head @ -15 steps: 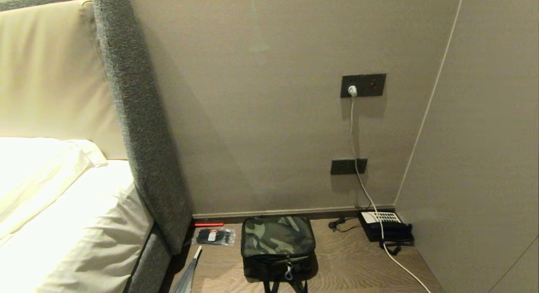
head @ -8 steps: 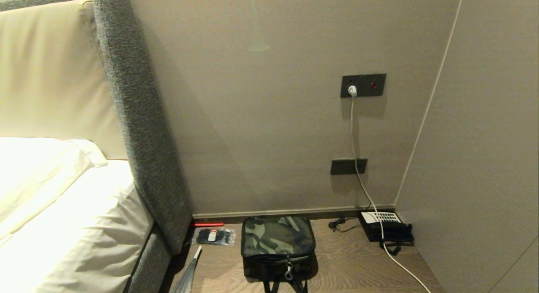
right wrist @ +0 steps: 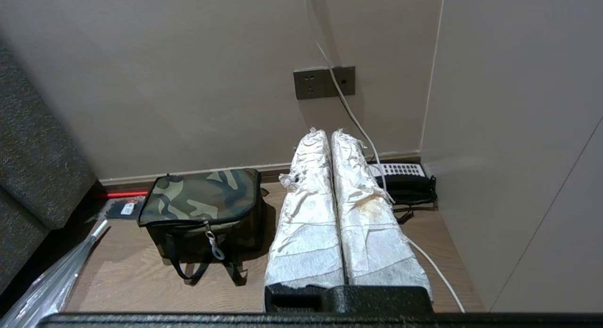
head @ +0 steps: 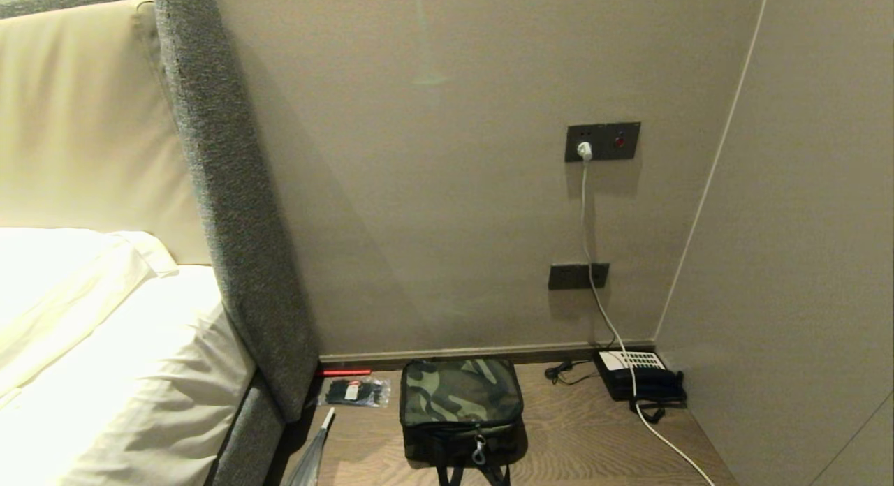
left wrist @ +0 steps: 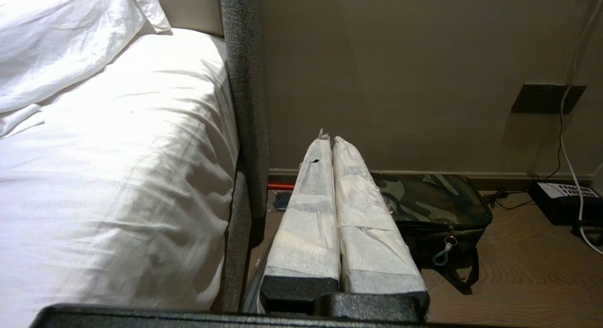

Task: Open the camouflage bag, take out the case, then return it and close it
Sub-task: Open the top of the storage box

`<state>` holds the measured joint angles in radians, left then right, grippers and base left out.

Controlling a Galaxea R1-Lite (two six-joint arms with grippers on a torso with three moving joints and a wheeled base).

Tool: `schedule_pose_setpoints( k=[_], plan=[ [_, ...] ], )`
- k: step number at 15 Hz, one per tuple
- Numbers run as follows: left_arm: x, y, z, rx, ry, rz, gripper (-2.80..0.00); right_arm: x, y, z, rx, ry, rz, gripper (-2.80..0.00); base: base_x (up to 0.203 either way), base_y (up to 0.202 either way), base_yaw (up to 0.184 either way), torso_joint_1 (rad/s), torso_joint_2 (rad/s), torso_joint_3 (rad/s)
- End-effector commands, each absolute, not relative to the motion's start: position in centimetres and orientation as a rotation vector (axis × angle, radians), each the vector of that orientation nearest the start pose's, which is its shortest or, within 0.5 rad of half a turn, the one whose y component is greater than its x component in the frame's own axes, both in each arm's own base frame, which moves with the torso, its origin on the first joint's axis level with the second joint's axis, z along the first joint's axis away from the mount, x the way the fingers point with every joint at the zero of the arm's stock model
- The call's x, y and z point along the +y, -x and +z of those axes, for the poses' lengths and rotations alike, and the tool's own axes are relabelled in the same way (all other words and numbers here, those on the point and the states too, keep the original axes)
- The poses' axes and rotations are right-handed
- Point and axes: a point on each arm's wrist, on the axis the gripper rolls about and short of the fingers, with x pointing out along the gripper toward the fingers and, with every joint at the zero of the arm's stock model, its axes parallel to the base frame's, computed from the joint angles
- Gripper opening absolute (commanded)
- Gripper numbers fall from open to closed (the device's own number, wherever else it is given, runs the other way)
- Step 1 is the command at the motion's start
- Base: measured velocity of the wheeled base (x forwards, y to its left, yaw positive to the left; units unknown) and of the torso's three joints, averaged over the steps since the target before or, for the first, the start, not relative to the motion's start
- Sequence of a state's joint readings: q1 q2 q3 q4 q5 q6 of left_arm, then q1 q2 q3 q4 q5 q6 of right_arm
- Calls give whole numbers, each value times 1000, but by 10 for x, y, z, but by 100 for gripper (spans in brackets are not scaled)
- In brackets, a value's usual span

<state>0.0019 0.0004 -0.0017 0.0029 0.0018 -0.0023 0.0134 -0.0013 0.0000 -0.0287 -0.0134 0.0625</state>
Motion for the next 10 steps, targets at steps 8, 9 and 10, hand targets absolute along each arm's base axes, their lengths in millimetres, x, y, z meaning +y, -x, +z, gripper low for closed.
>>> schedule_pose_setpoints(
  k=[8, 9, 10],
  plan=[
    [0, 23, 76, 0, 5, 3, -280, -1, 22, 75, -15, -63, 0, -280, 0, 0, 0, 0, 0, 0],
    [0, 23, 76, -1, 7, 3, -280, -1, 22, 75, -17, -63, 1, -280, 0, 0, 0, 0, 0, 0],
    [0, 23, 76, -2, 6, 3, -280, -1, 22, 75, -16, -63, 1, -280, 0, 0, 0, 0, 0, 0]
  ],
)
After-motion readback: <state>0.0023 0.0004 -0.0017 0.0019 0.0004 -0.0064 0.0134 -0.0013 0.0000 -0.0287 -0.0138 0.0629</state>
